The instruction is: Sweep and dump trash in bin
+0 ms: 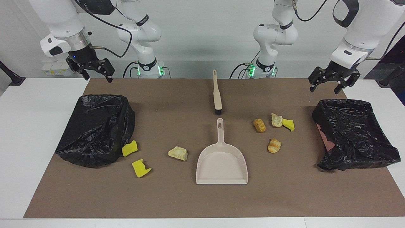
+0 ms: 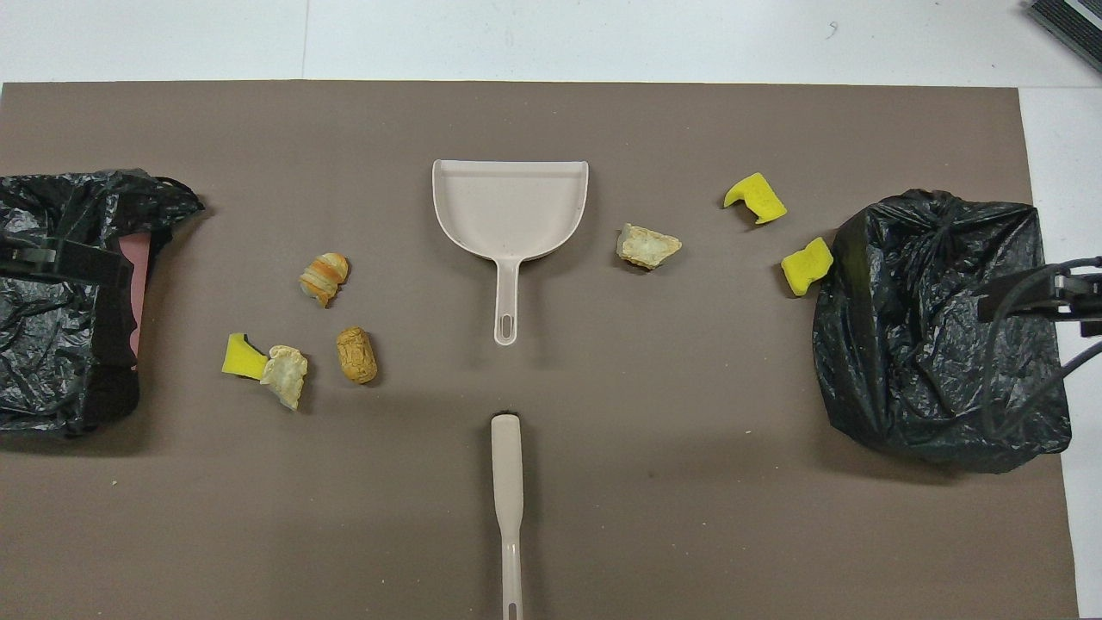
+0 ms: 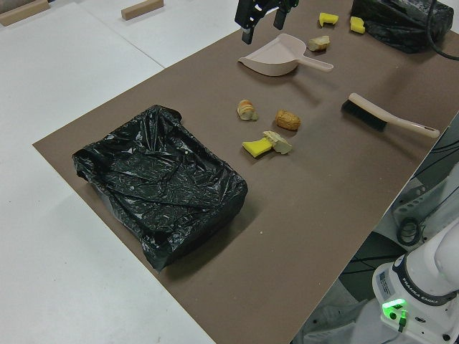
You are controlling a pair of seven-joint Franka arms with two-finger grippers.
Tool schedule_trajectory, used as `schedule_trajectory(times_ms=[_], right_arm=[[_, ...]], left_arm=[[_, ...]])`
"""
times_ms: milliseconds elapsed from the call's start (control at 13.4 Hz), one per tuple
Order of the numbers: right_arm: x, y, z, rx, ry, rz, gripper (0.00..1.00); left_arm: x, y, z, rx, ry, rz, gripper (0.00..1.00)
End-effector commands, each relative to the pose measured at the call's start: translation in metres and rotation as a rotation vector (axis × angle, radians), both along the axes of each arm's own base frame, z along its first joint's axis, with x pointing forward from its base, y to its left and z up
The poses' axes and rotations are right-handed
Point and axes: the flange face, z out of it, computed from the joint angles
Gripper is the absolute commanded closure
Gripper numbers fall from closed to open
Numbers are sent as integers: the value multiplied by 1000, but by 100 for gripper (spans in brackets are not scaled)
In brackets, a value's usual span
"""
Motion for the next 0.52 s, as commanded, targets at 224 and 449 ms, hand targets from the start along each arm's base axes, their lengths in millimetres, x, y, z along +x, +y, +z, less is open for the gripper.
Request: schedule_trajectory(times_ms=[224,449], right_arm=[[-6,-4,3,13,-6,-14,0],[-7,-1,3,3,-1,-2,0]], left_arm=[[0,0,2,15,-2,-10,0],[0,0,2,15,-2,-11,0]])
